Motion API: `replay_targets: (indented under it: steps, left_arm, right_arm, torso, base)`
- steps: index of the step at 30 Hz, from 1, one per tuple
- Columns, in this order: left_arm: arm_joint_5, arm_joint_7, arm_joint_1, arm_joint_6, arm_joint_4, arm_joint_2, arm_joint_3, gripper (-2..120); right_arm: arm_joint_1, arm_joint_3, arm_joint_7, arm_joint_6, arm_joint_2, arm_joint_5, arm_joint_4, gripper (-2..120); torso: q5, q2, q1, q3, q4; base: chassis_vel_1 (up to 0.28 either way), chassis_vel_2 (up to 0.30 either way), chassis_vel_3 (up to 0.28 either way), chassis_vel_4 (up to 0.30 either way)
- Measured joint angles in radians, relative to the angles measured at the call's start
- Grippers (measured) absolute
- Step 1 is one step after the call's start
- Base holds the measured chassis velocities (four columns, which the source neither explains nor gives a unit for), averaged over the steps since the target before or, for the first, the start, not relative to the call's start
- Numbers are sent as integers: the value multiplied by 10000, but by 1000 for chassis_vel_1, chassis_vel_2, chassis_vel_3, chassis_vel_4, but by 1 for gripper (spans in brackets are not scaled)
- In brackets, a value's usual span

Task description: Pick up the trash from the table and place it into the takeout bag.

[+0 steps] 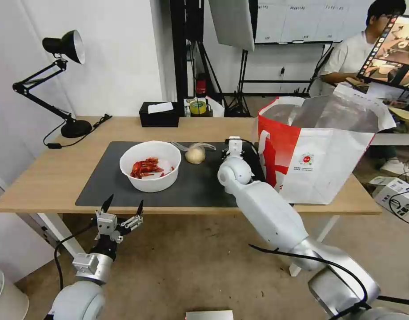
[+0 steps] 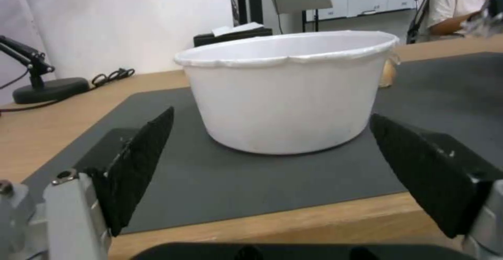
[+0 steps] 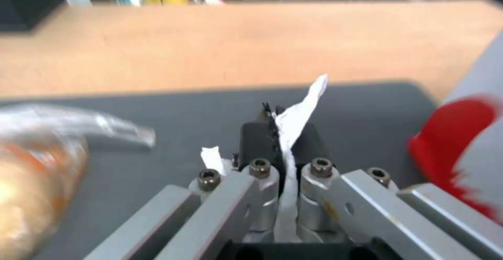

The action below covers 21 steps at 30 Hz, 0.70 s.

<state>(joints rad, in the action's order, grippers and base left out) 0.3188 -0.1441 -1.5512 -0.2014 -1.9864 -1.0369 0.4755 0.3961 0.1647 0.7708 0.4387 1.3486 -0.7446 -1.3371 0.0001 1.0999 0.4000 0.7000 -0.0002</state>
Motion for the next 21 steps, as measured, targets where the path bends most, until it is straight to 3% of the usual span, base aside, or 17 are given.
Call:
replay_targets:
  steps: [8,12,21]
  left_arm:
    - [138,-36,-227,1,-261,256,323,100]
    - [200,-45,-248,3,-280,294,425,100]
    - [225,-60,-380,3,-366,266,600,100]
  right_arm:
    - [128,782,-160,-1190,-1404,-131,-1857,0]
    - [297,985,-244,-1771,-1690,-72,-2432,0]
    - [1529,1118,-1179,-3305,-2182,1589,-3937,0]
  torso:
    - [1,0,0,0,0]
    - [-1,0,0,-1,1]
    - [-1,1,-1,-1,3]
  base:
    - [0,0,0,0]
    - [0,0,0,0]
    - [0,0,0,0]
